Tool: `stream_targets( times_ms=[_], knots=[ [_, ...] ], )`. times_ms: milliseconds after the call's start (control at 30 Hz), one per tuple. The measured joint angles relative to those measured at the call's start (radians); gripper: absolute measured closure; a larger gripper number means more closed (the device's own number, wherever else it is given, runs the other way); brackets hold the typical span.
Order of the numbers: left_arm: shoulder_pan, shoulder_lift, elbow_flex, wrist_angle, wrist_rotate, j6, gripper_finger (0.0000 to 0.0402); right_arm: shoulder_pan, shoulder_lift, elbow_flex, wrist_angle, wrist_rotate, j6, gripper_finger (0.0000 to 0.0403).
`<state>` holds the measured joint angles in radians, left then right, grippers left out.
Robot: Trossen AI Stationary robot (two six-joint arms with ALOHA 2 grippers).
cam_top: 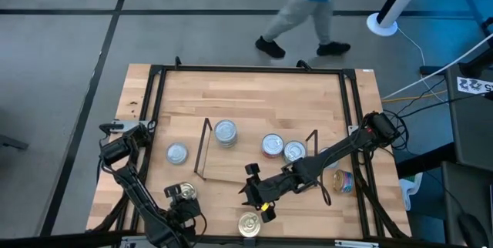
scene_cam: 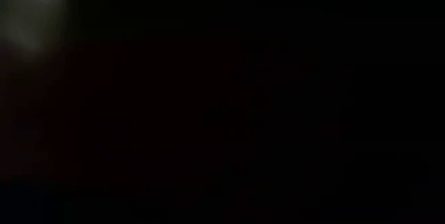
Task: Stack canned seafood by type on shelf
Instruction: Put the blue pink tuna can on the shelf
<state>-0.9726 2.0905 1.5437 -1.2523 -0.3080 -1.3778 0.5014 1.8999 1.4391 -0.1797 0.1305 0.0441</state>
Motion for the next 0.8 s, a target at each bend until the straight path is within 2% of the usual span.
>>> stream_targets(
  times_ms=[233,567,800],
  knots=[
    [0.016,0.007,0.055,0.030,0.004,0.003,0.0401,0.002,0.016,-0.001,0.010,-0.010,-0.076,0.0235],
    [0.068,0.007,0.069,0.111,-0.008,0.093,0.0402,0.002,0.019,-0.001,0.030,-0.010,-0.079,0.0231],
    [0.103,0.007,0.072,0.138,-0.011,0.151,0.0401,0.002,0.019,-0.001,0.065,0.063,-0.075,0.0168]
  ],
)
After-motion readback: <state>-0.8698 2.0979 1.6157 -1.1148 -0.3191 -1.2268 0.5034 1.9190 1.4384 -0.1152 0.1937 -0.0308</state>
